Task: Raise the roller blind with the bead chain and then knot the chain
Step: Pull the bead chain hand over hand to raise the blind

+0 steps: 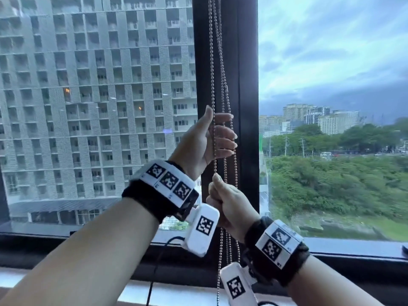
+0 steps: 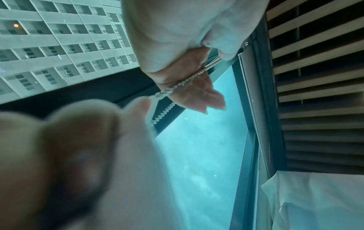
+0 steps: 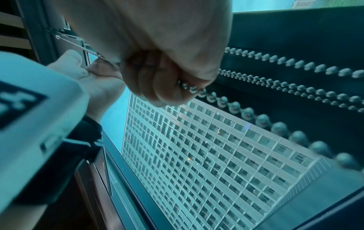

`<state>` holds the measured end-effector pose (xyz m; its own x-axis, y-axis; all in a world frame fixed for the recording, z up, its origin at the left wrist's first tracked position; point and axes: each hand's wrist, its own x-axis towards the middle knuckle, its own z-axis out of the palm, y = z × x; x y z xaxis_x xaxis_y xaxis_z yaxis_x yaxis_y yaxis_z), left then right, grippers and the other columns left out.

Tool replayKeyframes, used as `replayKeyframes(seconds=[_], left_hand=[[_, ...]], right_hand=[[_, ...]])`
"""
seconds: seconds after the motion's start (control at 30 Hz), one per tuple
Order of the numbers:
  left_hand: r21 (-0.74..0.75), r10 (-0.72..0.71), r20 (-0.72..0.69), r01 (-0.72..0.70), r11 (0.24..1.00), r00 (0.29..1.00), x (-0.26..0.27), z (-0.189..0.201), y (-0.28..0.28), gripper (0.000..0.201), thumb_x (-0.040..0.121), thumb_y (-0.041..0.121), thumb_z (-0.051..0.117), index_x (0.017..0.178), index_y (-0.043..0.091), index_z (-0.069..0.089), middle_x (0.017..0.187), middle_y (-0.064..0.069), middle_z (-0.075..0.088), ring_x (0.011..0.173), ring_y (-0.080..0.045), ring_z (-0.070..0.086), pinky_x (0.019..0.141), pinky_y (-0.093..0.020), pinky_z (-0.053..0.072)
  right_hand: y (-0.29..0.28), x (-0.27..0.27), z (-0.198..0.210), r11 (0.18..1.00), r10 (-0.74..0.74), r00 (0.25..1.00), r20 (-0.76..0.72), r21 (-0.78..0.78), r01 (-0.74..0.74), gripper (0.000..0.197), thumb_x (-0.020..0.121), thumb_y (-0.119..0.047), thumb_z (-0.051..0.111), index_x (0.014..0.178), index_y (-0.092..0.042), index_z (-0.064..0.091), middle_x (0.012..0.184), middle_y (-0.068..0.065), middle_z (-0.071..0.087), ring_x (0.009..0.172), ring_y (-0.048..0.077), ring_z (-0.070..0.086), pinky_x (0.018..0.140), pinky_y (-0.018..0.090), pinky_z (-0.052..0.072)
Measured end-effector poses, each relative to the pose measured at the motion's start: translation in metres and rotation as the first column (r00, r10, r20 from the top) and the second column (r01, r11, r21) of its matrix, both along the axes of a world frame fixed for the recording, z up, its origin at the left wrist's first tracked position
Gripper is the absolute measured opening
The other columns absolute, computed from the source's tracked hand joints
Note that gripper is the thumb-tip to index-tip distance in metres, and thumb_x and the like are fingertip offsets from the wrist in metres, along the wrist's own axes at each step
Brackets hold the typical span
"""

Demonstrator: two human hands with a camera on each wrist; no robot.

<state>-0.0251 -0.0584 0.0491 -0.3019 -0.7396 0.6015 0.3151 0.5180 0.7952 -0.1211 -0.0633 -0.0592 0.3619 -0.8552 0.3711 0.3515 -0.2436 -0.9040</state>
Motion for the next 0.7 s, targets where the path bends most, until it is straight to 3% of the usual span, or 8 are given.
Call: replayKeyframes(seconds=[0.13, 0.23, 0.3, 0.37, 0.43, 0.53, 0.6, 0.7], left_hand=[[0.006, 0.074, -0.089, -0.074, 0.997, 0.993, -0.013, 0.006, -0.003, 0.041, 0.1, 0.044, 0.028, 0.074, 0.02, 0.049, 0.048, 0.01, 0.033, 0.039, -0.004, 0.024, 0.037, -0.016, 0.019], [-0.018, 0.108, -0.086, -0.11, 0.994, 0.99, -0.02, -0.004, -0.004, 0.041, 0.101, 0.038, 0.028, 0.064, 0.022, 0.034, 0.045, 0.012, 0.026, 0.038, -0.004, 0.016, 0.036, -0.019, 0.01], [-0.022, 0.091, -0.092, -0.094, 0.995, 0.992, -0.02, -0.013, -0.004, 0.041, 0.101, 0.035, 0.028, 0.063, 0.021, 0.033, 0.044, 0.012, 0.026, 0.038, -0.004, 0.016, 0.038, -0.021, 0.008], [-0.021, 0.09, -0.092, -0.092, 0.996, 0.992, -0.018, -0.021, -0.003, 0.042, 0.101, 0.034, 0.029, 0.062, 0.021, 0.033, 0.045, 0.011, 0.026, 0.039, -0.005, 0.016, 0.04, -0.023, 0.008], [-0.017, 0.101, -0.087, -0.103, 0.995, 0.991, -0.017, -0.029, -0.001, 0.042, 0.101, 0.033, 0.029, 0.061, 0.021, 0.033, 0.046, 0.01, 0.026, 0.04, -0.006, 0.016, 0.039, -0.022, 0.011], [0.029, 0.128, -0.059, -0.126, 0.992, 0.99, -0.019, -0.049, -0.001, 0.044, 0.101, 0.034, 0.029, 0.059, 0.021, 0.034, 0.045, 0.011, 0.028, 0.038, -0.006, 0.02, 0.037, -0.021, 0.017], [0.044, 0.153, -0.025, -0.151, 0.987, 0.988, -0.021, -0.067, -0.001, 0.044, 0.1, 0.036, 0.031, 0.059, 0.021, 0.037, 0.048, 0.009, 0.03, 0.04, -0.008, 0.024, 0.038, -0.021, 0.023], [0.127, 0.126, 0.024, -0.128, 0.984, 0.992, -0.02, -0.092, 0.0, 0.04, 0.099, 0.037, 0.035, 0.062, 0.022, 0.039, 0.052, 0.004, 0.027, 0.042, -0.009, 0.02, 0.037, -0.023, 0.015]], right_hand=[[0.0, -0.004, -0.005, 0.998, -0.069, 0.997, -0.042, 0.004, 0.069, 0.043, 0.093, -0.046, 0.042, 0.059, -0.02, 0.038, 0.05, -0.003, 0.031, 0.037, 0.012, 0.032, 0.036, 0.025, 0.017], [0.001, -0.007, -0.012, 0.998, -0.06, 0.997, -0.054, 0.001, 0.06, 0.045, 0.09, -0.05, 0.044, 0.055, -0.021, 0.041, 0.05, -0.005, 0.035, 0.039, 0.01, 0.036, 0.043, 0.029, 0.023], [-0.001, -0.011, -0.019, 0.998, -0.062, 0.99, -0.129, -0.026, 0.059, 0.045, 0.081, -0.058, 0.045, 0.055, -0.021, 0.044, 0.051, -0.004, 0.036, 0.043, 0.013, 0.033, 0.044, 0.03, 0.022], [-0.003, -0.017, -0.021, 1.0, -0.021, 0.979, -0.205, -0.026, 0.016, 0.051, 0.079, -0.065, 0.038, 0.065, -0.017, 0.05, 0.057, 0.002, 0.043, 0.048, 0.015, 0.037, 0.043, 0.025, 0.03], [-0.003, -0.02, -0.015, 0.999, 0.031, 0.978, -0.208, -0.015, -0.035, 0.062, 0.076, -0.069, 0.034, 0.085, -0.012, 0.056, 0.068, 0.007, 0.056, 0.06, 0.019, 0.053, 0.058, 0.028, 0.046], [-0.005, -0.024, 0.01, 0.995, -0.019, 0.983, -0.184, -0.099, 0.001, 0.068, 0.071, -0.069, 0.036, 0.101, -0.012, 0.059, 0.071, 0.0, 0.065, 0.069, 0.016, 0.062, 0.079, 0.041, 0.05], [-0.005, -0.025, 0.031, 0.984, -0.052, 0.989, -0.141, -0.176, 0.026, 0.07, 0.071, -0.071, 0.042, 0.101, -0.01, 0.06, 0.061, -0.004, 0.062, 0.063, 0.016, 0.06, 0.072, 0.039, 0.051], [-0.003, -0.025, 0.056, 0.974, -0.1, 0.994, -0.053, -0.208, 0.087, 0.071, 0.076, -0.065, 0.045, 0.111, -0.005, 0.056, 0.086, 0.011, 0.066, 0.074, 0.023, 0.062, 0.068, 0.033, 0.05]])
